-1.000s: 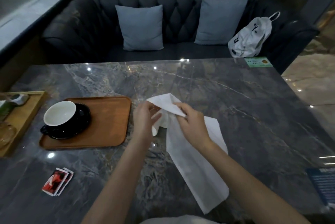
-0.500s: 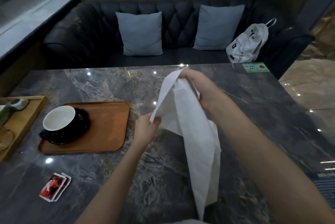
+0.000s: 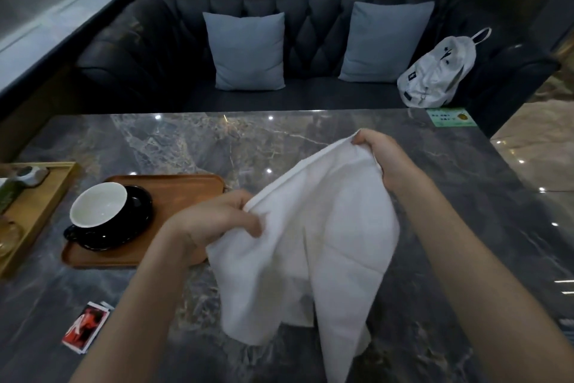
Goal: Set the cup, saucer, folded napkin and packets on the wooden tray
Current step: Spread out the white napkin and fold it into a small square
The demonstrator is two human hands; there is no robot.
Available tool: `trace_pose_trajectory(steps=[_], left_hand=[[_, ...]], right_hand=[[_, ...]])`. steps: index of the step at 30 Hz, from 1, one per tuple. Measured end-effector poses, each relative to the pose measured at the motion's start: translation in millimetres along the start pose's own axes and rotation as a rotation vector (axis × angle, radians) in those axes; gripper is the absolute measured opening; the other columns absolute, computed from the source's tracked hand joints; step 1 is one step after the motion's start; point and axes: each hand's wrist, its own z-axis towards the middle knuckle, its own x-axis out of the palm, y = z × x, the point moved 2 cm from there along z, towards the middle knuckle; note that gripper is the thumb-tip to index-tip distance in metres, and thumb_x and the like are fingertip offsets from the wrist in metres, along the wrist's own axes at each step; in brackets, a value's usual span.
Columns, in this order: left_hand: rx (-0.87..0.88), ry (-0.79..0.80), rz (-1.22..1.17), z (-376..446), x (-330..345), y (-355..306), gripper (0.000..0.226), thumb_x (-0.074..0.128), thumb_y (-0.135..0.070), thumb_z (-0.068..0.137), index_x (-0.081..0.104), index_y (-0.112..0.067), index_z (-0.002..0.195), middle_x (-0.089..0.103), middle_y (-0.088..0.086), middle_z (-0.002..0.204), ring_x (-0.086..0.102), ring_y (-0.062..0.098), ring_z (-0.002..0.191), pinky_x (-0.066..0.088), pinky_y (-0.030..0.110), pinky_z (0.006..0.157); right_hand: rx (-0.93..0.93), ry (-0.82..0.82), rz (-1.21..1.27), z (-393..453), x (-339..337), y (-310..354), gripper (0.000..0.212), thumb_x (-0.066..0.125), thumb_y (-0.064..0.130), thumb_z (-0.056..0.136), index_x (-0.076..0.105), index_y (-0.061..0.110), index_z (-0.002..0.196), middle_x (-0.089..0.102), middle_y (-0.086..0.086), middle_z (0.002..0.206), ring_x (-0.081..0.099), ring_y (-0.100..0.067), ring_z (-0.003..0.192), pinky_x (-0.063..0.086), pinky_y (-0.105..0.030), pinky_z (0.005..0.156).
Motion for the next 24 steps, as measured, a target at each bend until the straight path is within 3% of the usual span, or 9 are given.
trace_pose_trajectory(steps=[2,4,6,8,11,14,17,20,24], left_hand=[[-0.051,-0.111,0.061,9.7,-18.1,-2.5,0.013,0.062,-0.022,0.044,0.069,-0.016,0.054,0.067,-0.005,0.054,0.062,0.005,0.051,0.047,0.015,0.048],[-0.112,-0.261,0.191,29.0,-38.8,3.0,0.031,0.058,-0.028,0.048,0.071,-0.013,0.071,0.067,-0.001,0.067,0.063,0.012,0.062,0.049,0.023,0.059],[-0.155,-0.365,0.303,51.5,-56.0,12.8,0.035,0.054,-0.023,0.059,0.069,-0.005,0.084,0.064,0.005,0.073,0.059,0.017,0.065,0.047,0.029,0.063],[-0.182,-0.433,0.454,75.2,-69.7,23.3,0.016,0.053,-0.017,0.074,0.066,-0.007,0.077,0.059,0.004,0.070,0.054,0.016,0.064,0.042,0.027,0.058],[-0.221,-0.489,0.714,107.4,-84.5,35.1,0.017,0.050,-0.011,0.082,0.064,-0.006,0.075,0.059,0.010,0.071,0.053,0.024,0.071,0.037,0.029,0.060],[-0.183,-0.581,0.866,133.8,-94.7,49.6,0.021,0.050,-0.006,0.079,0.068,-0.002,0.089,0.068,0.022,0.089,0.060,0.036,0.086,0.044,0.035,0.068],[-0.192,-0.636,0.916,155.1,-101.3,63.3,0.024,0.050,-0.009,0.081,0.069,-0.008,0.095,0.069,0.020,0.099,0.061,0.038,0.094,0.049,0.041,0.075],[-0.241,-0.640,1.013,172.8,-103.4,72.8,0.023,0.051,-0.013,0.083,0.070,-0.011,0.096,0.068,0.017,0.102,0.058,0.037,0.100,0.046,0.041,0.082],[-0.205,-0.738,1.051,184.4,-102.7,82.2,0.030,0.053,-0.020,0.086,0.060,-0.011,0.113,0.057,0.016,0.122,0.044,0.034,0.117,0.035,0.043,0.095]], right_hand=[[0.039,-0.023,-0.092,10.6,-2.8,-9.6,0.009,0.056,0.015,0.073,0.064,0.015,0.072,0.057,-0.007,0.073,0.053,-0.022,0.064,0.042,-0.029,0.061],[0.062,-0.060,-0.185,23.6,-7.1,-20.0,0.015,0.056,0.015,0.075,0.062,0.009,0.088,0.055,-0.008,0.078,0.051,-0.021,0.066,0.040,-0.027,0.057],[0.034,-0.084,-0.333,35.8,-10.2,-28.8,0.009,0.056,0.015,0.076,0.059,0.007,0.079,0.052,-0.007,0.072,0.046,-0.020,0.061,0.035,-0.027,0.052],[-0.001,-0.077,-0.497,50.2,-11.7,-39.4,0.016,0.056,0.015,0.076,0.051,0.009,0.063,0.045,-0.005,0.060,0.040,-0.019,0.055,0.030,-0.027,0.048],[-0.075,-0.089,-0.683,75.4,-12.0,-54.0,0.026,0.052,0.014,0.079,0.041,0.009,0.056,0.034,-0.003,0.051,0.032,-0.018,0.049,0.025,-0.027,0.042],[-0.078,-0.116,-0.879,99.3,-12.6,-65.8,0.033,0.049,0.020,0.083,0.039,0.010,0.053,0.041,-0.004,0.053,0.043,-0.025,0.058,0.027,-0.026,0.045],[-0.074,-0.126,-1.004,119.7,-9.4,-76.4,0.032,0.049,0.021,0.085,0.040,0.011,0.056,0.045,-0.004,0.059,0.050,-0.028,0.068,0.028,-0.027,0.047],[-0.108,-0.150,-1.106,135.9,-3.3,-84.3,0.015,0.049,0.017,0.088,0.060,0.006,0.084,0.064,-0.015,0.089,0.060,-0.034,0.090,0.041,-0.030,0.063],[-0.186,-0.261,-1.150,150.3,1.1,-99.8,0.027,0.049,0.011,0.088,0.059,0.008,0.112,0.063,-0.015,0.118,0.055,-0.034,0.110,0.043,-0.039,0.089]])
